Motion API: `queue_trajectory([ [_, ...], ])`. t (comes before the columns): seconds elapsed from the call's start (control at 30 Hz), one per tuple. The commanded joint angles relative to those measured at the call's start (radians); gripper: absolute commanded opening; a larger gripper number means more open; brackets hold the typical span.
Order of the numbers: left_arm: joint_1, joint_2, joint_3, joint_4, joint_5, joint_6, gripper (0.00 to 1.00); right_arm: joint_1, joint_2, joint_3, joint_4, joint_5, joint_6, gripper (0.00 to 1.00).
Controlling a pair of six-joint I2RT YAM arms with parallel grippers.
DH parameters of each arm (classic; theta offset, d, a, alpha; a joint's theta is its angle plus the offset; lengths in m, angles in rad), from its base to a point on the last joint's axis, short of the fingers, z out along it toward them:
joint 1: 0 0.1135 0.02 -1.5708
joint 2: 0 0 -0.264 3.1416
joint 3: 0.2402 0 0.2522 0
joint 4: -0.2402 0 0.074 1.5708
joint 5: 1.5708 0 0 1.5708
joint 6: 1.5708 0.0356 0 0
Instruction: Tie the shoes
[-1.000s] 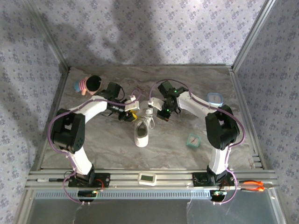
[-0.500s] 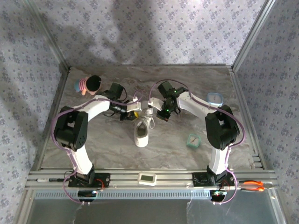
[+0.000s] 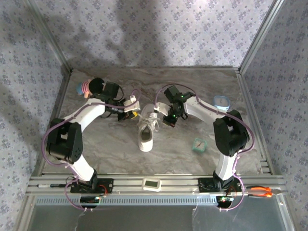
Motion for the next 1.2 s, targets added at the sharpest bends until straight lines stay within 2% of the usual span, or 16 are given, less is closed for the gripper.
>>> queue_trajectory([
  [0.0, -0.001, -0.044, -0.041, -0.053, -0.034, 0.016, 0.0, -0.011, -0.036, -0.007, -0.01, 0.017, 0.024, 0.0],
  [0.37, -0.002, -0.128, -0.135, -0.077, -0.1, -0.03, 0.0, -0.035, -0.026, -0.016, -0.022, 0.094, 0.099, 0.0],
  [0.7, -0.002, -0.125, -0.148, -0.105, -0.153, -0.057, 0.0, -0.057, -0.02, -0.036, -0.027, 0.147, 0.147, 0.0],
  [1.17, -0.005, -0.139, -0.168, -0.112, -0.154, -0.082, 0.0, -0.091, -0.017, -0.045, -0.031, 0.142, 0.186, 0.01],
])
